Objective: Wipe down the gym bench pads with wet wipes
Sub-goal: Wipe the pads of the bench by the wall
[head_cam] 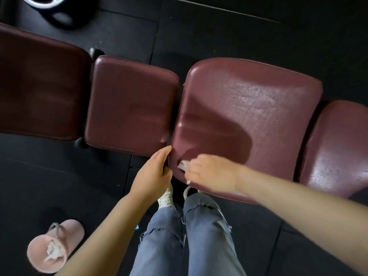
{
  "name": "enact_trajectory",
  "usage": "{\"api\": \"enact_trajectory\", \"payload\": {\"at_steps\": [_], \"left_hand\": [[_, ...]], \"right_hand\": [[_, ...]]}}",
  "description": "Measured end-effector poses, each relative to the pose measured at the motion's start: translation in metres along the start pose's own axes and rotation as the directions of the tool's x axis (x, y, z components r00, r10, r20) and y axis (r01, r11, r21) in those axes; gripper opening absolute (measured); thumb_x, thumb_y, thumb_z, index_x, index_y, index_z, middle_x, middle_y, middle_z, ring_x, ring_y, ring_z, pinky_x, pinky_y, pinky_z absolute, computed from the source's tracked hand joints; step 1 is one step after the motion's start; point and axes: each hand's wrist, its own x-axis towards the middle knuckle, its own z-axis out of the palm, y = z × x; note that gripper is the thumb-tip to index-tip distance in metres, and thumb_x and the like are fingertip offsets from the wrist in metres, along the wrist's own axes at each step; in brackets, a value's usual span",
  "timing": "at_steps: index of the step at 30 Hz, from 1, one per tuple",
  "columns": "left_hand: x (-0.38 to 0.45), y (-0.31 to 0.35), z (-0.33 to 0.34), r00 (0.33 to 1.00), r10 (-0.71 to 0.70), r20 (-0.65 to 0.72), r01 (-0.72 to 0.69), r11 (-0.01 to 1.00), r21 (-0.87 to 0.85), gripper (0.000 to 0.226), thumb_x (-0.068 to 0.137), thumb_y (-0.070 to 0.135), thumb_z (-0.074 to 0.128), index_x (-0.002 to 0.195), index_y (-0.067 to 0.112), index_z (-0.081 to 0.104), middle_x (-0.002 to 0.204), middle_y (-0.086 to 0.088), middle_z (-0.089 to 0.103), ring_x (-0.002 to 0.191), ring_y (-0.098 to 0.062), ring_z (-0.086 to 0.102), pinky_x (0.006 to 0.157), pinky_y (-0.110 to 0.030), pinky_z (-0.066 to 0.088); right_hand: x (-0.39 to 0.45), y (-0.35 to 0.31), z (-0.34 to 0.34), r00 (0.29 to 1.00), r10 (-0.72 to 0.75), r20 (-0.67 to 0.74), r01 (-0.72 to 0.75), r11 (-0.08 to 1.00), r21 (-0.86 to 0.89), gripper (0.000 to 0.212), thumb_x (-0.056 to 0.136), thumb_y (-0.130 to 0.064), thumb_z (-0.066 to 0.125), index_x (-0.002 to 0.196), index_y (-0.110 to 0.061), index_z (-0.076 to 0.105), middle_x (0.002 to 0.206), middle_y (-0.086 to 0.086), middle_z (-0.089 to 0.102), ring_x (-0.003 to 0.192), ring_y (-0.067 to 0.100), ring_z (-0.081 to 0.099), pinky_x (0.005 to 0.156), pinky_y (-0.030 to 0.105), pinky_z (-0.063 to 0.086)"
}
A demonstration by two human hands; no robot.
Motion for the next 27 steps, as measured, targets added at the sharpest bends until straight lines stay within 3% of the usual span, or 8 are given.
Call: {"api": "enact_trajectory", "payload": {"at_steps": [3,7,10,15,18,20,23,27], "left_hand": [[0.004,0.002,0.005,0.998,0.065,0.005,-0.065,0.997,0.047,0.066,0.092,0.006,0.047,0.153,0.028,0.034,0.160,0.020,0.024,0.135,-0.013,0.044,0.089,-0.018,0.039],[0.013,0.014,0.014,0.998,0.062,-0.022,-0.061,0.996,0.058,0.070,0.090,0.006,0.047,0.155,0.027,0.031,0.162,0.019,0.017,0.126,-0.016,0.051,0.075,-0.018,0.040],[0.019,0.023,0.020,0.996,0.061,-0.061,-0.059,0.997,0.043,0.072,0.088,0.005,0.047,0.155,0.026,0.031,0.163,0.019,0.015,0.122,-0.013,0.052,0.075,-0.019,0.041],[0.032,0.031,0.022,0.992,0.084,-0.092,-0.083,0.996,0.017,0.073,0.087,0.003,0.049,0.154,0.024,0.032,0.162,0.020,0.017,0.116,-0.029,0.057,0.077,-0.026,0.043],[0.039,0.032,0.019,0.991,0.092,-0.096,-0.091,0.996,0.019,0.075,0.085,0.003,0.048,0.155,0.026,0.031,0.162,0.022,0.016,0.112,-0.027,0.058,0.077,-0.031,0.048],[0.044,0.033,0.018,0.989,0.112,-0.100,-0.108,0.993,0.038,0.075,0.085,0.003,0.048,0.155,0.026,0.031,0.162,0.023,0.016,0.115,-0.022,0.057,0.078,-0.030,0.046],[0.051,0.035,0.018,0.987,0.121,-0.110,-0.115,0.992,0.055,0.074,0.086,0.001,0.047,0.154,0.026,0.031,0.161,0.024,0.015,0.119,-0.018,0.054,0.075,-0.026,0.041],[0.063,0.039,0.015,0.971,0.209,-0.117,-0.195,0.974,0.117,0.076,0.085,0.000,0.049,0.155,0.025,0.030,0.163,0.018,0.015,0.124,-0.024,0.052,0.077,-0.031,0.048]], "right_hand": [[0.021,0.090,-0.054,0.940,0.145,-0.308,-0.218,0.951,-0.221,0.029,0.094,-0.020,0.043,0.115,-0.025,0.062,0.109,0.002,0.070,0.091,0.028,0.066,0.075,0.039,0.051],[0.017,0.151,-0.096,0.547,0.534,-0.645,-0.680,0.733,0.031,0.025,0.091,-0.010,0.047,0.112,-0.007,0.061,0.099,0.018,0.063,0.091,0.041,0.058,0.080,0.048,0.043],[0.025,0.107,-0.048,0.328,0.668,-0.668,-0.723,0.633,0.278,0.028,0.092,-0.007,0.048,0.117,-0.002,0.061,0.103,0.023,0.063,0.084,0.042,0.059,0.074,0.049,0.048],[-0.025,-0.016,0.040,0.880,0.329,-0.343,-0.281,0.942,0.182,0.035,0.083,-0.002,0.043,0.115,-0.005,0.059,0.097,0.013,0.064,0.092,0.033,0.060,0.071,0.040,0.045],[-0.026,0.010,0.006,0.977,0.131,-0.170,-0.132,0.991,0.006,0.021,0.092,-0.007,0.045,0.100,-0.011,0.064,0.082,0.007,0.059,0.080,0.031,0.062,0.063,0.038,0.048],[-0.012,0.070,-0.035,0.946,0.140,-0.292,-0.200,0.961,-0.189,0.025,0.094,-0.015,0.041,0.108,-0.021,0.061,0.083,0.005,0.063,0.073,0.029,0.062,0.059,0.039,0.048],[0.001,0.152,-0.093,0.716,0.363,-0.596,-0.554,0.816,-0.168,0.027,0.085,-0.008,0.048,0.107,-0.016,0.061,0.084,0.016,0.064,0.076,0.039,0.061,0.064,0.043,0.045],[0.005,0.170,-0.096,0.152,0.720,-0.678,-0.797,0.494,0.346,0.026,0.093,-0.011,0.045,0.113,-0.005,0.059,0.104,0.015,0.065,0.093,0.036,0.058,0.080,0.045,0.043]]}}
